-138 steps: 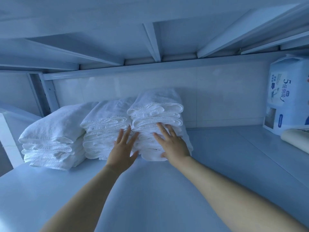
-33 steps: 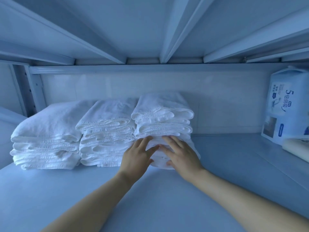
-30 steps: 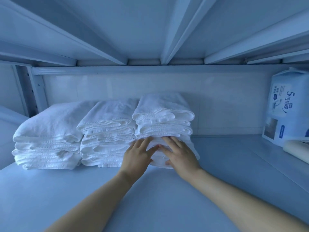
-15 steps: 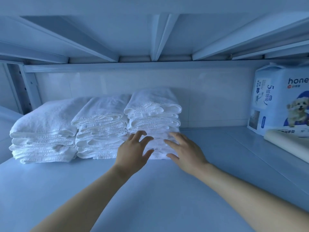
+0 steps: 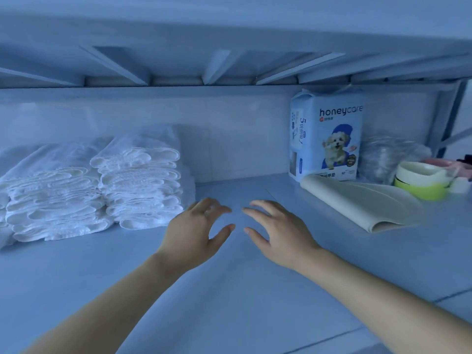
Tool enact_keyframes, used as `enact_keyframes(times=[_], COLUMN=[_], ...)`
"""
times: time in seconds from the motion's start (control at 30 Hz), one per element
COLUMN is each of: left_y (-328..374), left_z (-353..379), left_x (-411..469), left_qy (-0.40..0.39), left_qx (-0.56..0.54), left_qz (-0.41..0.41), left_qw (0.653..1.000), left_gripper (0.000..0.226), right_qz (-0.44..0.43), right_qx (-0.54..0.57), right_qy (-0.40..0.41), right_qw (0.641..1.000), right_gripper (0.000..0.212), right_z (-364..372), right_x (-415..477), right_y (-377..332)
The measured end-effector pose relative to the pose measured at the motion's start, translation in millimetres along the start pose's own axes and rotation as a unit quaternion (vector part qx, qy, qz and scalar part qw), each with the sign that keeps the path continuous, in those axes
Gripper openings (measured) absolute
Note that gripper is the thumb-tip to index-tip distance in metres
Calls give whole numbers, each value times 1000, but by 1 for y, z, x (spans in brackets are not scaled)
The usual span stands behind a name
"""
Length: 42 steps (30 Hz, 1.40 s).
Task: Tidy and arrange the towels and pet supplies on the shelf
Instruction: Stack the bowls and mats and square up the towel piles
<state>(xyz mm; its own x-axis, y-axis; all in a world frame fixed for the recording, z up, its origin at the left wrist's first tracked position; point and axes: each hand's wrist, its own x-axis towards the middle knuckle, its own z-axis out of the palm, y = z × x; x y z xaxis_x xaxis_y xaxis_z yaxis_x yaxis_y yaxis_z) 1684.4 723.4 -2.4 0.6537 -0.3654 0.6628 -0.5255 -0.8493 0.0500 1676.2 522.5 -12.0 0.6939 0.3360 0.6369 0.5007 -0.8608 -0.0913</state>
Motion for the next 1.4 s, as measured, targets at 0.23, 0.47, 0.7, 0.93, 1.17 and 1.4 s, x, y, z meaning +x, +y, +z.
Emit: enact_keyframes(times=[0.23,0.47,0.7,0.93,1.17,1.4], left_y=[131,275,407,497,583,670], left_z=[19,53,89,128,185,251], left_x=[19,45,71,97,137,194], left_qy=[-22,-23,-59,-82,-89,-95], left_qx=[-52,-130,-206,-239,-264,-311], left_qz=[29,88,168,210,225,221], left_qw=[998,987,962,944,934,919], left_gripper=[52,52,49,50,30,27], right_qz=[32,94,185,251,262,253], right_qx=[-11,-77,-159,-187,-180,-209], right_qy=[43,81,93,80,17,8], right_qw=[998,989,965,946,948,945], right_gripper=[46,42,33,34,44,40], right_z=[-79,-158,-236,-287,-328,-365], right_x=[-80,-173,-267,-322,-363,-391], right_y=[68,144,212,271,359,474])
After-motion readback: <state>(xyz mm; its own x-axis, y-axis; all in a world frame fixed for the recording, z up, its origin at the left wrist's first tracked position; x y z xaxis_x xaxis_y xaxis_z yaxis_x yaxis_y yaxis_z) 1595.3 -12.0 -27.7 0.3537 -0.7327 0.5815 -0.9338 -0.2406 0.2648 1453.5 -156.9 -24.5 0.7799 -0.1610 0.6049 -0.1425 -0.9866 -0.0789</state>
